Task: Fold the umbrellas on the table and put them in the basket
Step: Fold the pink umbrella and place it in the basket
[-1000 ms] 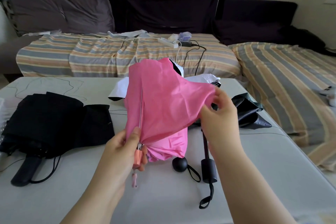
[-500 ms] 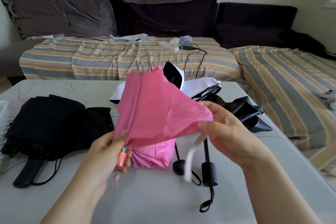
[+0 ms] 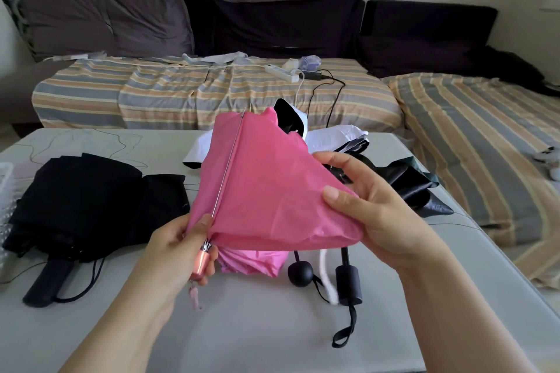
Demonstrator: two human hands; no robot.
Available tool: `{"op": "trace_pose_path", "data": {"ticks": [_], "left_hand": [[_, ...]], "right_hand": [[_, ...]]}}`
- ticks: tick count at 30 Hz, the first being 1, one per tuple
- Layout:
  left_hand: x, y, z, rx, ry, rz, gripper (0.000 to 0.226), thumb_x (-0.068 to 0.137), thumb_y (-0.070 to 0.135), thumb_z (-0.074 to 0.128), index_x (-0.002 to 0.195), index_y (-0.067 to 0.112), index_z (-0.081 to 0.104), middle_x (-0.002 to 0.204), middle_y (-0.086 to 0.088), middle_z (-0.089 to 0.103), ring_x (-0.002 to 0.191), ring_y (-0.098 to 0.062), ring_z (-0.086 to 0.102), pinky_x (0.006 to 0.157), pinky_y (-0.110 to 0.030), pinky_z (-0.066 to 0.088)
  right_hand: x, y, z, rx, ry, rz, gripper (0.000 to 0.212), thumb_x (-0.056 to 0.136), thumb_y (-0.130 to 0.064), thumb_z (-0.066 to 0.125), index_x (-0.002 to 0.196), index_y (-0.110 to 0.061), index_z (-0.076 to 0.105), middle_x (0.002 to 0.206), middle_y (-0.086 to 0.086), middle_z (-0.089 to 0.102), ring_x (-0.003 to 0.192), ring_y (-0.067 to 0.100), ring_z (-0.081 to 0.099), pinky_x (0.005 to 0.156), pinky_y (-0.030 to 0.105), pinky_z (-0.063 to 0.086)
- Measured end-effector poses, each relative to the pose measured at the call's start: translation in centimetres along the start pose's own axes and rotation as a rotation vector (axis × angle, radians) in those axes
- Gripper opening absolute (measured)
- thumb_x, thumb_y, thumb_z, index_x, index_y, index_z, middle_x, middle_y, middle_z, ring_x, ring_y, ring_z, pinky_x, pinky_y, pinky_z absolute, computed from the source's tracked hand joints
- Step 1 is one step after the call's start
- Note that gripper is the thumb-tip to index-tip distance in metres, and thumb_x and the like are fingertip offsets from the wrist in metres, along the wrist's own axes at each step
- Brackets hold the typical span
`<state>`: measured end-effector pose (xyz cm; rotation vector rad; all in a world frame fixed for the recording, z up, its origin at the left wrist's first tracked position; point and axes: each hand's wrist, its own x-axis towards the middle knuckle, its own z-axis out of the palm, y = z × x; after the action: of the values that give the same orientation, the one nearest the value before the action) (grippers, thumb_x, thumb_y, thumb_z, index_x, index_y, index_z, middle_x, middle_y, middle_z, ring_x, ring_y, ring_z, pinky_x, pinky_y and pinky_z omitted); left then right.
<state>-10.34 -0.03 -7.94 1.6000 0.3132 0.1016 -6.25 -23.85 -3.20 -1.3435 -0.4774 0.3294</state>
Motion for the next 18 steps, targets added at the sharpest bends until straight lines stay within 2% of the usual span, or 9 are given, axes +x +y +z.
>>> {"op": "trace_pose_path", "data": {"ticks": [3, 5, 7, 9, 11, 13, 16, 18], "left_hand": [[0.08, -0.12, -0.37, 0.027, 0.01, 0.009, 0.031, 0.097, 0.021, 0.051, 0.089, -0.009, 0.054, 0.051, -0.01, 0.053, 0.04, -0.02, 0.048, 0.036, -0.022, 0.037], [0.1, -0.24, -0.51, 0.041, 0.01, 0.011, 0.032, 0.097, 0.022, 0.051, 0.09, -0.009, 0.054, 0.051, -0.011, 0.054, 0.04, -0.019, 0.048, 0.036, -0.023, 0.038], [0.09, -0.33, -0.53, 0.055, 0.008, 0.017, 0.033, 0.097, 0.022, 0.051, 0.089, -0.009, 0.054, 0.05, -0.01, 0.054, 0.038, -0.018, 0.047, 0.036, -0.023, 0.038], [0.09, -0.41, -0.5, 0.054, 0.007, 0.024, 0.033, 0.097, 0.021, 0.05, 0.089, -0.01, 0.054, 0.05, -0.01, 0.053, 0.038, -0.017, 0.046, 0.035, -0.023, 0.038], [0.11, -0.43, -0.5, 0.029, 0.013, 0.03, 0.031, 0.097, 0.02, 0.049, 0.091, -0.01, 0.053, 0.051, -0.011, 0.053, 0.038, -0.018, 0.046, 0.036, -0.023, 0.038], [0.21, -0.45, -0.54, 0.034, 0.028, 0.042, 0.031, 0.097, 0.019, 0.05, 0.091, -0.011, 0.051, 0.05, -0.01, 0.052, 0.039, -0.019, 0.047, 0.037, -0.023, 0.037], [0.38, -0.52, -0.58, 0.065, 0.031, 0.042, 0.03, 0.098, 0.017, 0.049, 0.084, -0.01, 0.049, 0.049, -0.009, 0.052, 0.037, -0.018, 0.045, 0.036, -0.022, 0.036], [0.41, -0.53, -0.5, 0.059, 0.024, 0.021, 0.027, 0.098, 0.014, 0.049, 0.082, -0.008, 0.05, 0.049, -0.01, 0.051, 0.037, -0.018, 0.045, 0.036, -0.021, 0.035]], "right_hand": [[-0.34, -0.14, 0.0, -0.139, -0.104, 0.037, 0.054, 0.087, -0.02, 0.059, 0.137, -0.036, 0.046, 0.119, 0.008, 0.067, 0.096, 0.024, 0.068, 0.076, 0.025, 0.055], [-0.52, -0.14, 0.26, -0.169, -0.156, 0.039, 0.051, 0.091, -0.021, 0.051, 0.139, -0.038, 0.043, 0.135, -0.005, 0.058, 0.118, 0.017, 0.059, 0.089, 0.021, 0.05], [-0.63, -0.07, 0.4, -0.174, -0.218, 0.044, 0.046, 0.095, -0.021, 0.046, 0.139, -0.034, 0.043, 0.142, -0.013, 0.051, 0.13, 0.009, 0.049, 0.099, 0.019, 0.043], [-0.7, -0.16, 0.46, -0.098, -0.251, 0.042, 0.045, 0.096, -0.022, 0.051, 0.14, -0.031, 0.044, 0.141, -0.012, 0.051, 0.127, 0.01, 0.051, 0.097, 0.02, 0.045], [-0.7, -0.21, 0.08, 0.048, -0.238, 0.029, 0.06, 0.088, -0.028, 0.067, 0.143, -0.029, 0.043, 0.141, -0.004, 0.052, 0.123, 0.018, 0.055, 0.093, 0.025, 0.048], [-0.72, -0.13, -0.3, 0.105, -0.25, 0.032, 0.074, 0.081, -0.027, 0.074, 0.146, -0.028, 0.038, 0.144, 0.004, 0.048, 0.124, 0.023, 0.054, 0.095, 0.029, 0.047], [-0.57, -0.06, -0.08, -0.02, -0.283, 0.082, 0.082, 0.079, -0.021, 0.076, 0.147, -0.031, 0.031, 0.139, 0.003, 0.054, 0.113, 0.02, 0.061, 0.09, 0.026, 0.05], [-0.56, 0.05, 0.1, -0.119, -0.296, 0.077, 0.084, 0.076, -0.028, 0.078, 0.146, -0.035, 0.032, 0.143, -0.003, 0.05, 0.121, 0.023, 0.057, 0.095, 0.028, 0.049]]}}
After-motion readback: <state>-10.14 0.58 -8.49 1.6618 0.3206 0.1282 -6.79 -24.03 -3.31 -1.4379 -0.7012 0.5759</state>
